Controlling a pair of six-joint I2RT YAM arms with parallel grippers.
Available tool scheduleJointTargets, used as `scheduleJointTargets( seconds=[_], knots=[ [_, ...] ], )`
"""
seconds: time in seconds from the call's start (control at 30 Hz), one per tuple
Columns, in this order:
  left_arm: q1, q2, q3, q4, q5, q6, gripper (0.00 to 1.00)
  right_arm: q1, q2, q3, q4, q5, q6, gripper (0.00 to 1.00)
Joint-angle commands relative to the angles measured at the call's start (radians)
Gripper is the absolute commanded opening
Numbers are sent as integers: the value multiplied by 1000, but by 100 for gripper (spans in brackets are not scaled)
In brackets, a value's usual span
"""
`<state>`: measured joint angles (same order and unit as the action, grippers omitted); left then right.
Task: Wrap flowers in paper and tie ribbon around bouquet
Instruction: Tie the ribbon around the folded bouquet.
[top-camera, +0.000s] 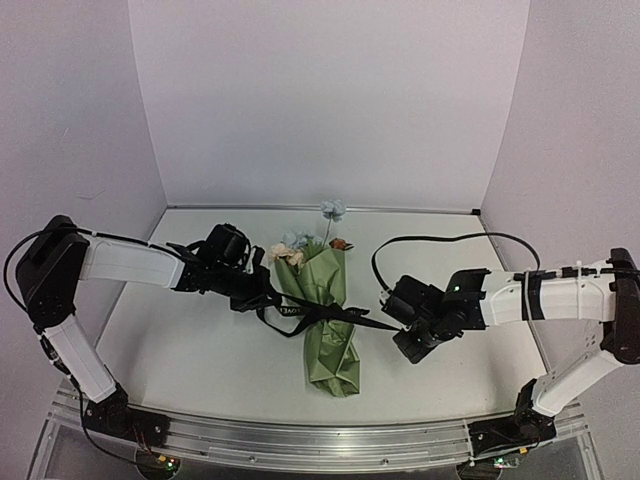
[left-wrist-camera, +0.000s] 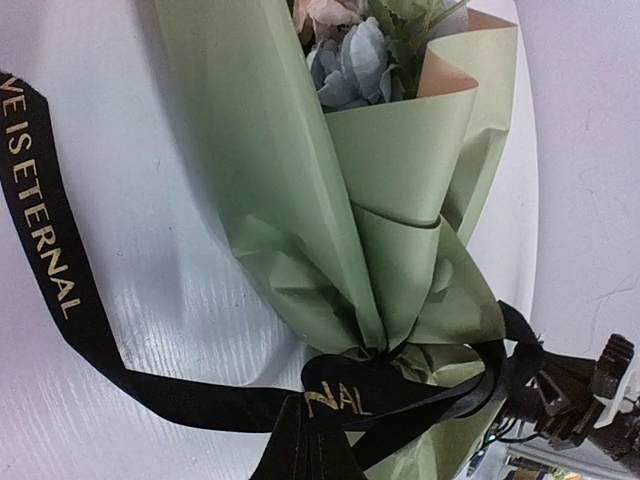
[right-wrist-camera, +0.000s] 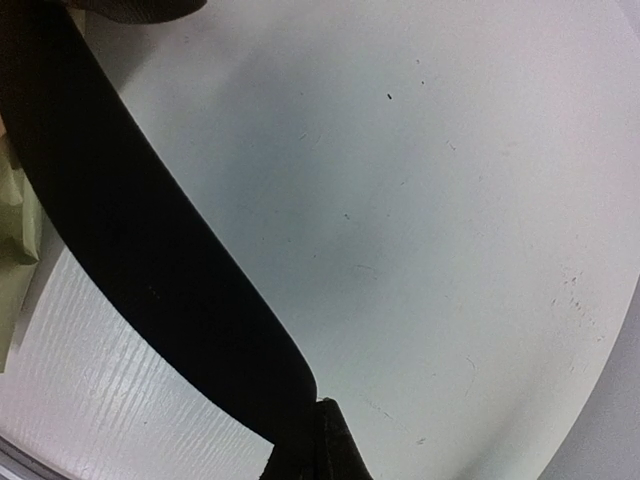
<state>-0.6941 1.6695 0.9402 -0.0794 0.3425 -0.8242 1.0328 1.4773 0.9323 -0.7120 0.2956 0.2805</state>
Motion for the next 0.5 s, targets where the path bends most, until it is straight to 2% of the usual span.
scheduleJointTargets(
  seconds=[0.0,0.17,0.3,0.47],
  knots=[
    [10,53,104,-79,29,134,1,3,-17,-15,-29,30,26,0],
    [10,101,115,-25,90,93,19,3,-17,-25,-30,15,42,0],
    [9,129,85,57,126,3,25,3,-26,-30,-31,11,48,0],
    [9,118,45,123,133,-80,38,3,-34,-32,-32,7,51,0]
  ],
)
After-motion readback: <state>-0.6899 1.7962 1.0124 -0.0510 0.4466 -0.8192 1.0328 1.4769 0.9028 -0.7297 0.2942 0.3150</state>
